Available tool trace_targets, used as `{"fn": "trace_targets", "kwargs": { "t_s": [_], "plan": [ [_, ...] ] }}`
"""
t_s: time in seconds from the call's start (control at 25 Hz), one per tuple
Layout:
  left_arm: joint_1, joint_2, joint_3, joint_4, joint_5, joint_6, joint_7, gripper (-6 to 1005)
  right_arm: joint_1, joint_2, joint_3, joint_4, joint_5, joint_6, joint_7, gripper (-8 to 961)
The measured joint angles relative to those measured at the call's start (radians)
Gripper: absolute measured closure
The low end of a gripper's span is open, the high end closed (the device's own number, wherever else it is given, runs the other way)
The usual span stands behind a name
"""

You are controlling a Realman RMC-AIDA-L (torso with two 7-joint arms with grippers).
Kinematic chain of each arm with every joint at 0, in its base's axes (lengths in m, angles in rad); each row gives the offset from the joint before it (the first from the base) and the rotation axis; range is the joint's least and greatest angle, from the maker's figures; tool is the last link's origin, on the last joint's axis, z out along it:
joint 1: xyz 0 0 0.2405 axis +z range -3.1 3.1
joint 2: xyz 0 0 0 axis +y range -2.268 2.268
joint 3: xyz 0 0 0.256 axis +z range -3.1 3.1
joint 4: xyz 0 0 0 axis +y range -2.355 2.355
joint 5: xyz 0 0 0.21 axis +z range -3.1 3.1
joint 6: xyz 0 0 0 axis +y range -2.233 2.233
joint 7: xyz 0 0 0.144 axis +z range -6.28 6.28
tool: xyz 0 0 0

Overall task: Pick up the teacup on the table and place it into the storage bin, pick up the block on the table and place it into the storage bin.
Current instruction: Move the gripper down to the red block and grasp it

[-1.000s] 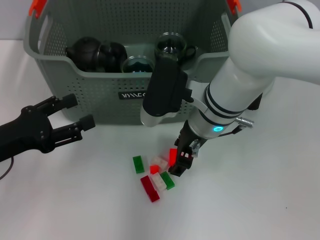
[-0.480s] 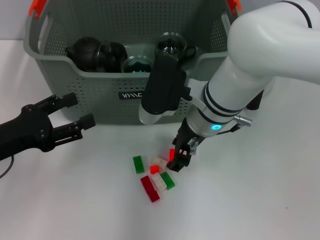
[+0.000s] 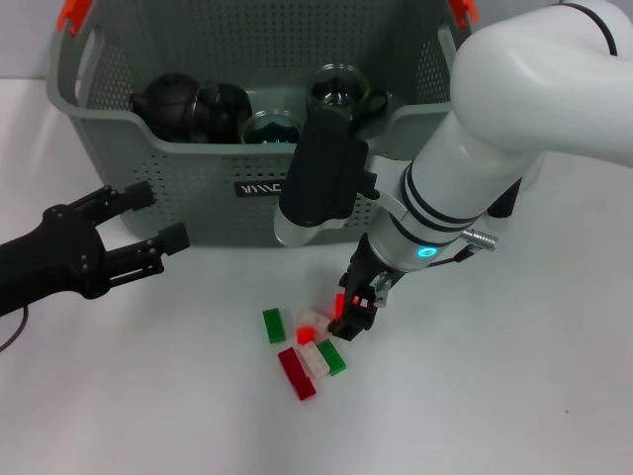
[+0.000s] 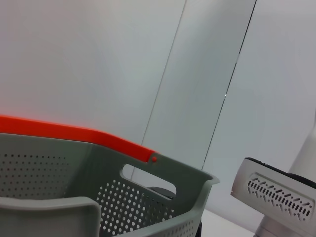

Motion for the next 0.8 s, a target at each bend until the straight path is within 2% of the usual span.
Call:
{"fn": "trace_targets", "kwargs": {
  "t_s": [0.8],
  "plan": [
    [-0.002, 0.002, -0.01, 0.0, 0.0, 0.009, -0.002, 121, 0.0, 0.0, -0.003, 0.008, 0.009, 0.0, 0.0, 312]
  ]
}}
